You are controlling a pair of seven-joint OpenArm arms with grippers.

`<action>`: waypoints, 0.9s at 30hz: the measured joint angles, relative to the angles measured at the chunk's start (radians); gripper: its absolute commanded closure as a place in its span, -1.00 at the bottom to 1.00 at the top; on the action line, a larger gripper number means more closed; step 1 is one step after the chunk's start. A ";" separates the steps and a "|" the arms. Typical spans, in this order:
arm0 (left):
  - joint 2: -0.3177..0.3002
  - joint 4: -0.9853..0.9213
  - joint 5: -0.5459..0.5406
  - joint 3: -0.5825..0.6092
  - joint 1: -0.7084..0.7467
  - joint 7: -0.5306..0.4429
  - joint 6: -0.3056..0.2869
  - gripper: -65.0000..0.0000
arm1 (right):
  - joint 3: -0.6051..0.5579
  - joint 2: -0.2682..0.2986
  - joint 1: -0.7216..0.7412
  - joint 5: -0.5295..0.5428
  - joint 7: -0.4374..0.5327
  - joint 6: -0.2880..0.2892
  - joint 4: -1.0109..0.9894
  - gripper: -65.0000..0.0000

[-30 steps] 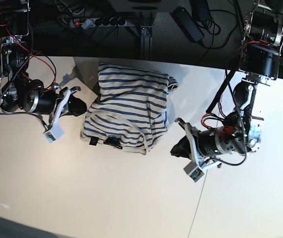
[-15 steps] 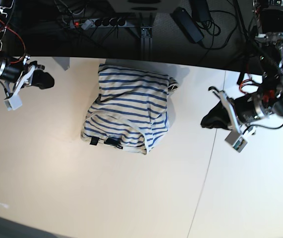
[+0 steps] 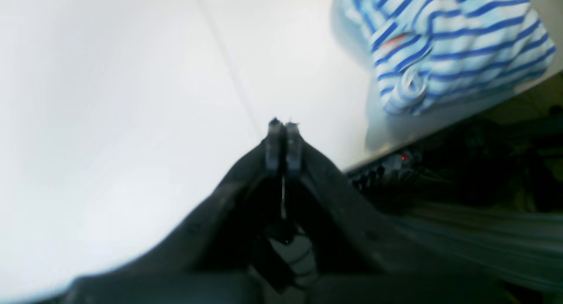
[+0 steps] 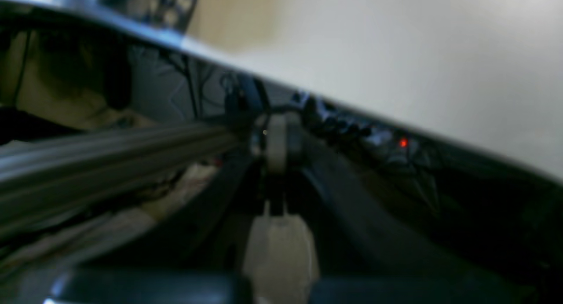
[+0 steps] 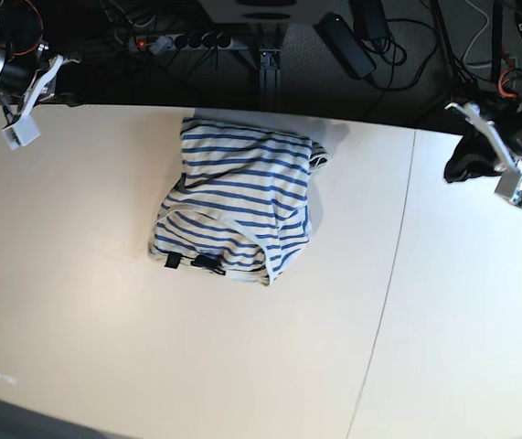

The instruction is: Fold the T-shirt properly

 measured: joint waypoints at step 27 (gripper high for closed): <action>-0.014 -0.818 0.255 -0.064 0.353 -0.362 -0.001 1.00 | -0.073 -0.201 -0.282 -0.166 0.090 -0.002 -0.385 1.00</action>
